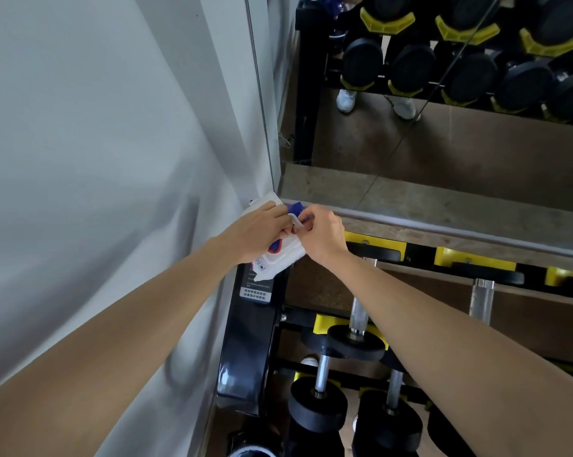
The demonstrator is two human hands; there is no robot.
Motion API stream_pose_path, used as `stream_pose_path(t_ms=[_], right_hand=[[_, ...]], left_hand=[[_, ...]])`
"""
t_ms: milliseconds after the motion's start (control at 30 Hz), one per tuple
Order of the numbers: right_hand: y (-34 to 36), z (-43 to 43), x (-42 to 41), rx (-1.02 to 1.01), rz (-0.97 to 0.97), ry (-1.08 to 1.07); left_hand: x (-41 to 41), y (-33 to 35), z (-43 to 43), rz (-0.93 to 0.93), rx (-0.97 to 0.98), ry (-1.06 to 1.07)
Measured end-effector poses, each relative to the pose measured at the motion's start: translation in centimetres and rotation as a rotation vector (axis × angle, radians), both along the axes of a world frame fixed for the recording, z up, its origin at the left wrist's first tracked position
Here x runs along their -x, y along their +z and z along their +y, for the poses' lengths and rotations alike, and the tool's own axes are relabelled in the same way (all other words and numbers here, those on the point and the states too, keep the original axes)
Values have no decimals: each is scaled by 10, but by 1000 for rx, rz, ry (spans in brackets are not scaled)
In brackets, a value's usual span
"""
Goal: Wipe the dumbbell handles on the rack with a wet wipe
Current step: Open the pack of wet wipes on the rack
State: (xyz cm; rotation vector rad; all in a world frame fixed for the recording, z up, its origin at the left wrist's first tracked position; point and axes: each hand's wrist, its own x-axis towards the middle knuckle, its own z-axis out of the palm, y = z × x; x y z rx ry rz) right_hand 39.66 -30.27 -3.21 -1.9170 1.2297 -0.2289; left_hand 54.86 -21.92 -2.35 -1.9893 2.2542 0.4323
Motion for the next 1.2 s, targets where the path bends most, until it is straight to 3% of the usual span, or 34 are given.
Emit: stream_pose_path(t_ms=[133,233,333,500,833,1200], right_hand=[[1,-1,0,-26,2,-26],[5,-3,5,-74,-18,-38],[9,-4,10,-110,-22,-27],[8,-4,10,-136,-12,-27],[3,1,4,-24,61,3],[-5,4,0,6,96,-37]], left_hand=[[21,6,17,367,181,503],[35,4,14,318,142,844],[42,4,3,181,45,1010],[49,9,-7,181,-11,966],[39,13,12,482,-12,852],[16,13,56,717,-39,928]])
